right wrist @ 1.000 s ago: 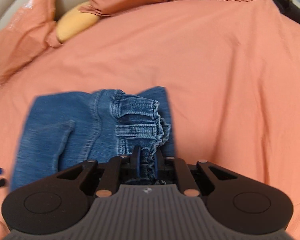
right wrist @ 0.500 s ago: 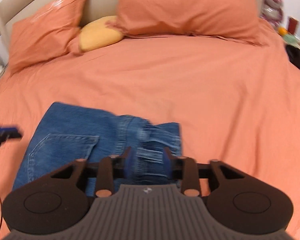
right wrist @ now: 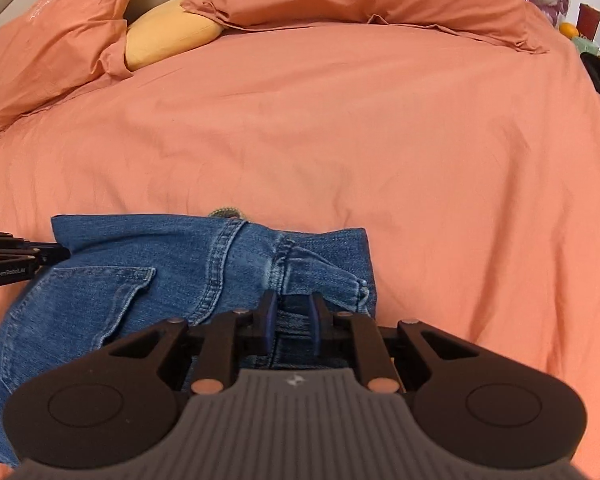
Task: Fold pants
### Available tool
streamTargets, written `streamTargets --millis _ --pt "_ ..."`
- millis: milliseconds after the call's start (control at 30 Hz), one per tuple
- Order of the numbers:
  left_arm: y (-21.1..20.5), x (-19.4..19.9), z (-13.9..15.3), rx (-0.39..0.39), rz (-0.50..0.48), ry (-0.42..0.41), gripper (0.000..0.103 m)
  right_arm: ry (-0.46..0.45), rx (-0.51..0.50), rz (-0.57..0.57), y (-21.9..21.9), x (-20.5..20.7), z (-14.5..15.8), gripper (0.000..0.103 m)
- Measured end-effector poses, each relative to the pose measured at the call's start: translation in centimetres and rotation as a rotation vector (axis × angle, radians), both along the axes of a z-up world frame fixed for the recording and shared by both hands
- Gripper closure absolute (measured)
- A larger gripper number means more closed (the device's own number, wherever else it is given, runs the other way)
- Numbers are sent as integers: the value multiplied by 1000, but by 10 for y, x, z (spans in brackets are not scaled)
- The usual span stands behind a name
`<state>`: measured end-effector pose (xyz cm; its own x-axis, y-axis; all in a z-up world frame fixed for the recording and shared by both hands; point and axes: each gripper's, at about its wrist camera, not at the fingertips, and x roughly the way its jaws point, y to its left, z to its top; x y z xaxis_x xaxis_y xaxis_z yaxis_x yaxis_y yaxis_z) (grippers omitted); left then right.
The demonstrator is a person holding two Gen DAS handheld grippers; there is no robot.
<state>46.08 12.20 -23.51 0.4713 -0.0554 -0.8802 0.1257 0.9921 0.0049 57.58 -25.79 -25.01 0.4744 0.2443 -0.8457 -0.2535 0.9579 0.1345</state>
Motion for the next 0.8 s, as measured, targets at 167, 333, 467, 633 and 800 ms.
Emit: streamTargets --millis 167,333,467,633,800 --pt "-11 -14 20 85 -18 -15 88 -25 -66 -15 15 -8 7 93" --pt "-20 -51 46 117 -65 -39 88 -110 -82 36 20 -39 32 86" --pt "-29 -81 63 120 -105 -43 87 -148 -68 86 23 -72 49 87" --pt "-44 -112 71 99 -151 -31 87 -180 -71 118 18 -110 59 87" --pt "-50 -129 57 89 -169 13 87 -133 -82 98 4 -131 41 87"
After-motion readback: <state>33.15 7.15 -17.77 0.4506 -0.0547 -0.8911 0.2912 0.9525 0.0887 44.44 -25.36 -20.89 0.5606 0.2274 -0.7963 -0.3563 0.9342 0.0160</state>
